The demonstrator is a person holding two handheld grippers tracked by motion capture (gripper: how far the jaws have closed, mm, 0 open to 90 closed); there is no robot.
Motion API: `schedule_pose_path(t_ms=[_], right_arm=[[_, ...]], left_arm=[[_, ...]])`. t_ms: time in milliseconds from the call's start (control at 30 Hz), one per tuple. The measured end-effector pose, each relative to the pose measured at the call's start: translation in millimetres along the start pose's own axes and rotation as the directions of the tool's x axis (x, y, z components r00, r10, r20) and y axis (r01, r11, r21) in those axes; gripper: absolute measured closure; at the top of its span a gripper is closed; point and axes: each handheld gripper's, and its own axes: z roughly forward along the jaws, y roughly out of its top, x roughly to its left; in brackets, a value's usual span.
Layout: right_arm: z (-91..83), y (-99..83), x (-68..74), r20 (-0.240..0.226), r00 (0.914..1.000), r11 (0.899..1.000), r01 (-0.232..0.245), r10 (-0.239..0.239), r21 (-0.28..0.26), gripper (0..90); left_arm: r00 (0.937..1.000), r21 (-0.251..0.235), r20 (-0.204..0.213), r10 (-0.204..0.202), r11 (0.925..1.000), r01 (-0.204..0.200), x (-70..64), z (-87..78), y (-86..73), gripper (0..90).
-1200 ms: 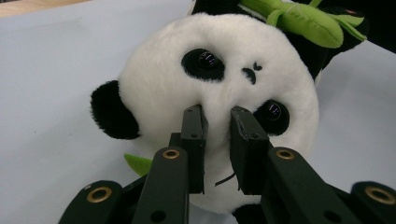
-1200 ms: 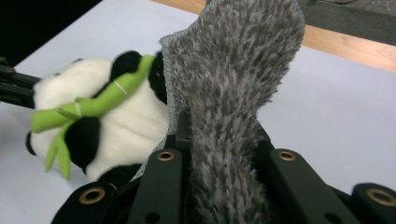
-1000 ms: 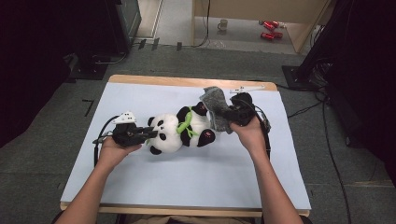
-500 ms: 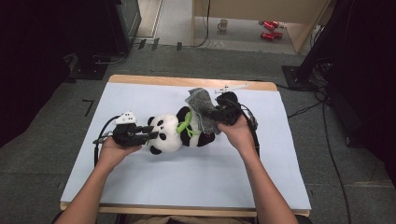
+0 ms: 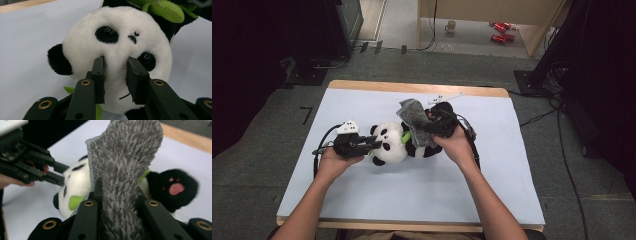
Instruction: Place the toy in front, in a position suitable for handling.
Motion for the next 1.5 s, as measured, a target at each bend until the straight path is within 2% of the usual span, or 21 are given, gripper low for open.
schedule_pose_path(t_ms=[100,300,433,767,1100,1333,1500], right_arm=[[8.4,-6.8,-6.5,0.006,0.9999,1.0,-0.009,0.009,0.02,74.8],[8.1,-17.3,-25.8,0.007,0.9984,0.998,-0.056,0.056,0.026,74.5],[6.9,-25.4,-36.4,-0.01,0.9964,0.996,-0.084,0.085,0.019,74.4],[4.2,-29.9,-41.8,-0.017,0.9959,0.996,-0.088,0.088,0.022,74.5],[-1.4,-44.4,-59.0,-0.034,0.9908,0.991,-0.13,0.131,0.02,75.0],[-4.7,-50.6,-64.9,-0.026,0.9916,0.992,-0.126,0.127,0.021,75.2],[-5.7,-59.3,-76.4,-0.02,0.9853,0.985,-0.169,0.17,0.029,75.7]], left_arm=[[0.9998,0.004,-0.01,0.018,0.9998,-0.018,0.1,0.3,-0.5,70.7],[0.9999,0.004,-0.008,0.011,0.9999,-0.011,-0.1,0.6,-0.8,71.1],[0.9999,0.002,-0.001,0.011,0.9999,-0.011,0.1,0.9,-0.9,71.2],[0.9999,-0.001,0.011,0.004,1.0,-0.004,1.1,0.8,-1.5,71.4],[0.9999,-0.005,0.015,0.004,1.0,-0.004,1.3,1.4,-1.8,71.4],[0.9998,-0.005,0.017,0.004,1.0,-0.003,1.7,1.4,-2.0,71.4],[0.9999,-0.008,0.016,-0.006,0.9999,0.007,2.7,1.8,-2.2,71.4]])
